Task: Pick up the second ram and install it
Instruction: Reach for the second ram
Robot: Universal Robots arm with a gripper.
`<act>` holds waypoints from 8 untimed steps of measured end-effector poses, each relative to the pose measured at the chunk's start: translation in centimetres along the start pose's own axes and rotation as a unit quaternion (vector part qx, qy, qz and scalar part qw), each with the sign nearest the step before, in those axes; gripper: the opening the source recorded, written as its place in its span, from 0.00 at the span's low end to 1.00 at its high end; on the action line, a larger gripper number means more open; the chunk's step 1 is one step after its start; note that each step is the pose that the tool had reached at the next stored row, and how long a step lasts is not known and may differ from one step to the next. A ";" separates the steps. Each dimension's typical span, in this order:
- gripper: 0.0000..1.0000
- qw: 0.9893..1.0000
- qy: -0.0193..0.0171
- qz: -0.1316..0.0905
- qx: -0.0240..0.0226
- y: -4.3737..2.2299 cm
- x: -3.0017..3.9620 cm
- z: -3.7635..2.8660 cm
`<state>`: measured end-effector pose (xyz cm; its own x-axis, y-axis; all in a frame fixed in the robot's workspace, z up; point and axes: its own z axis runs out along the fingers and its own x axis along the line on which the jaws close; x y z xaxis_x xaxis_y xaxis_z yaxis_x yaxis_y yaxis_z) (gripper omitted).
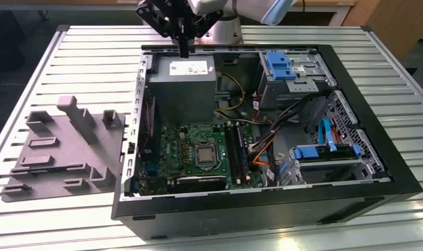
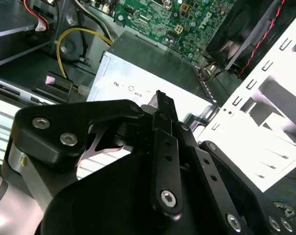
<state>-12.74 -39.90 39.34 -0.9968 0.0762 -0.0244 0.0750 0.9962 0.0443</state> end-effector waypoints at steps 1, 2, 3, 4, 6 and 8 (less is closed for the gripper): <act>0.11 1.000 0.000 0.000 0.000 0.00 0.08 0.01; 0.11 1.000 0.000 0.000 0.000 0.00 0.13 0.01; 0.11 1.000 0.000 0.000 0.000 0.00 0.14 0.01; 0.11 1.000 0.000 0.000 0.001 -0.01 0.15 0.00; 0.11 1.000 0.000 0.000 0.001 -0.01 0.20 0.00; 0.11 1.000 0.000 0.000 0.001 -0.03 0.33 0.00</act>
<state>-13.08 -39.90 39.32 -0.9967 0.0770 -0.0248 0.0759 0.9962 0.0422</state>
